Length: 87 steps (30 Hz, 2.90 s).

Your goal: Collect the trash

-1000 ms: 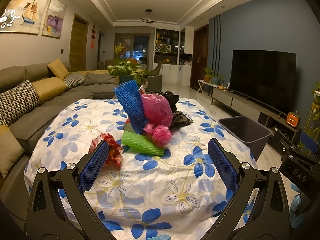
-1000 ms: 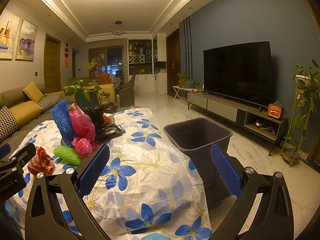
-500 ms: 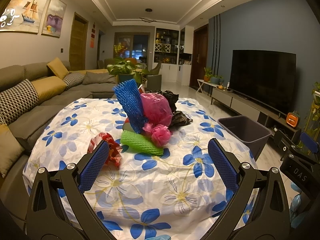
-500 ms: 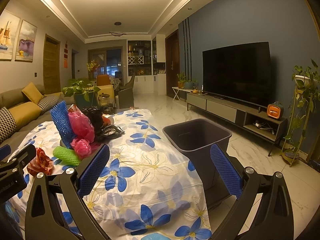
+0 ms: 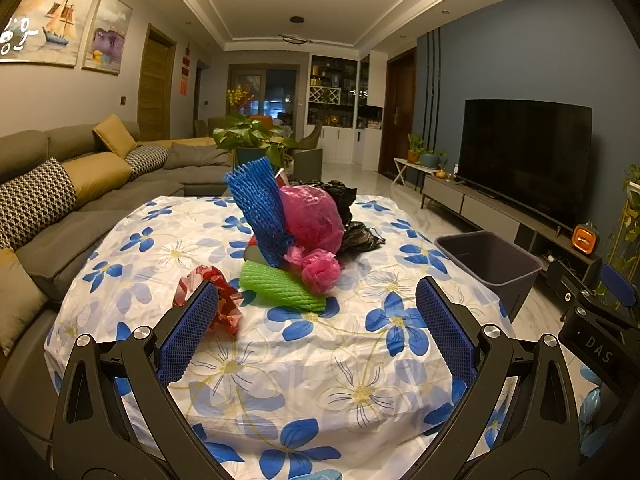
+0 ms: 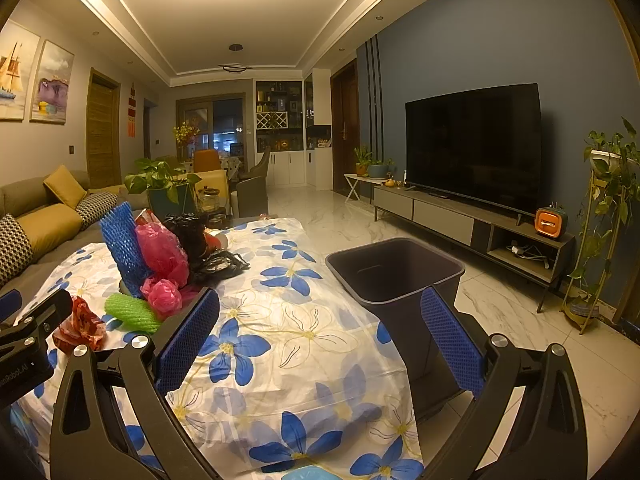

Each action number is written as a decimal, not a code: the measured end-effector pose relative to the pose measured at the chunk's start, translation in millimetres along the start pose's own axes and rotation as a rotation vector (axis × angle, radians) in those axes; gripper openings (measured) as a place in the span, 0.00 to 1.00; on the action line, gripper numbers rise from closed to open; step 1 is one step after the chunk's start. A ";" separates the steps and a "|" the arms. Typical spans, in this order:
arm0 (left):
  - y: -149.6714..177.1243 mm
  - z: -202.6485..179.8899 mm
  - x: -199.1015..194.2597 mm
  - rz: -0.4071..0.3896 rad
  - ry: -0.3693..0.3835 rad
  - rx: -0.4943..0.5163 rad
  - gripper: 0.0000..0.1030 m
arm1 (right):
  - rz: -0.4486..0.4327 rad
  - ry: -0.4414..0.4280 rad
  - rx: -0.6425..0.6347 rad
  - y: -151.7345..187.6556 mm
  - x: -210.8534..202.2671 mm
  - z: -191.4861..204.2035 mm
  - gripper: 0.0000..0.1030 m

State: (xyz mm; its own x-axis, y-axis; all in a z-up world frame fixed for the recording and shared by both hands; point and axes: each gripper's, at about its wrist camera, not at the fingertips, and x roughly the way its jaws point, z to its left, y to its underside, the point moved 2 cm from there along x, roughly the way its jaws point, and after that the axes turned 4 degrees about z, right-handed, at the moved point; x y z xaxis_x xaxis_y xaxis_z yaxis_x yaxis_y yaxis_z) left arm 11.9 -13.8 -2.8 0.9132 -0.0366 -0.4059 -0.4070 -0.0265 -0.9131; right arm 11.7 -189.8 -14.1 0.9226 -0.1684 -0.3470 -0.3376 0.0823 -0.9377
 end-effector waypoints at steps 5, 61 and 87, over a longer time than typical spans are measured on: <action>0.5 -0.7 0.4 0.000 0.002 0.000 0.95 | -0.004 0.000 0.003 -2.3 1.5 -1.6 0.95; 30.7 128.2 141.7 0.074 -0.068 -0.142 0.14 | 0.176 -0.408 -0.081 42.0 197.2 177.7 0.46; -6.2 80.6 77.4 -0.088 -0.013 -0.098 0.11 | 0.040 -0.390 -0.023 17.1 129.5 92.6 0.08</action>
State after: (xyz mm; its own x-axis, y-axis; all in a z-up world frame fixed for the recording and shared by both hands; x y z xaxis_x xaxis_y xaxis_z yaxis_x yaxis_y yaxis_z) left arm 86.9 64.0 -31.7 0.9453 -0.0165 -0.3258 -0.3252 -0.1263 -0.9372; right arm 142.7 -119.2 -73.3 0.9089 0.2206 -0.3538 -0.3744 0.0587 -0.9254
